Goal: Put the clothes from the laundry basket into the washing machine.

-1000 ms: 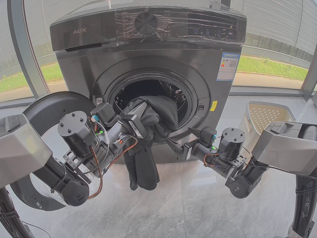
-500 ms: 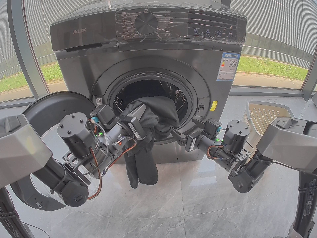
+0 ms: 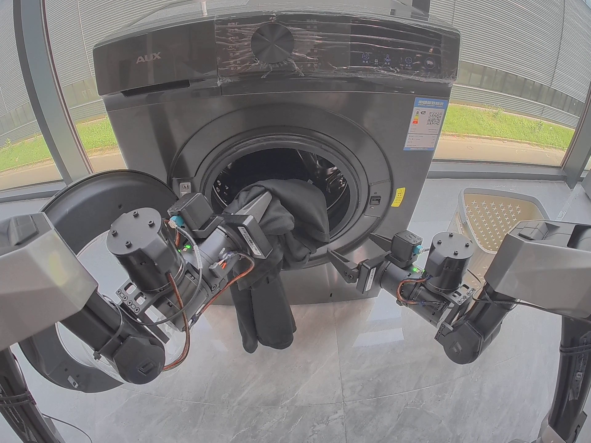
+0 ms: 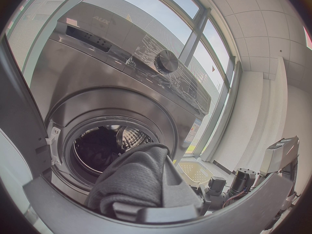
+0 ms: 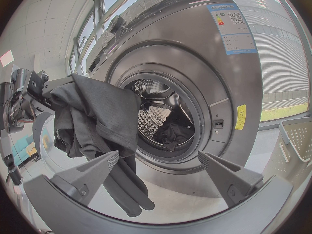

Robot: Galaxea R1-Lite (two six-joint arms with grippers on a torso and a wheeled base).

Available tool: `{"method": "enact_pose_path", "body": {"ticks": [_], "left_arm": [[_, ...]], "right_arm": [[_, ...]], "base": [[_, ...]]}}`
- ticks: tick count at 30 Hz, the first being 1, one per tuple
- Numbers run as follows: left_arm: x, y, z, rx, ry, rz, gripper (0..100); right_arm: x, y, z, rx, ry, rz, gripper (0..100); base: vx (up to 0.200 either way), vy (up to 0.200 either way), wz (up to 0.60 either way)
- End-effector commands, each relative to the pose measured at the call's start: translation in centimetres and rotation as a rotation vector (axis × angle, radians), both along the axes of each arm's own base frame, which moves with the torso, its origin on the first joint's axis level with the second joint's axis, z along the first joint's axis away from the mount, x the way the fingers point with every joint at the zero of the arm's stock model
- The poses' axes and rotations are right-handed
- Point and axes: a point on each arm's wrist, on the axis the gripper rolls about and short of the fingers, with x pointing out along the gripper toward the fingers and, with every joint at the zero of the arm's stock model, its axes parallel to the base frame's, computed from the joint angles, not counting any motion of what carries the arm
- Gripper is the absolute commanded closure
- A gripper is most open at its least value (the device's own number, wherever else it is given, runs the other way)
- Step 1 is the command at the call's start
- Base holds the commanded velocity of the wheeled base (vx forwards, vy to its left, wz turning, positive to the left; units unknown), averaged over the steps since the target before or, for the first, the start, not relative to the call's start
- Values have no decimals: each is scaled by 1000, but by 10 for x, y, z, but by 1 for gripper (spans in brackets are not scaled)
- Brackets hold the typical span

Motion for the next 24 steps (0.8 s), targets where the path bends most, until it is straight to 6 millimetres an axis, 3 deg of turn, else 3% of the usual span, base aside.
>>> {"method": "enact_pose_path", "body": {"ticks": [1,9,24], "left_arm": [[0,-1,-1,1,2,-2,100],[-2,0,-3,8,9,-5,100],[-5,-1,-6,21,21,-15,100]], "right_arm": [[2,4,2,6,-11,9,0],[13,15,6,29,-53,13,0],[14,39,13,63,-104,68,0]], "base": [[0,0,0],[0,0,0],[0,0,0]]}}
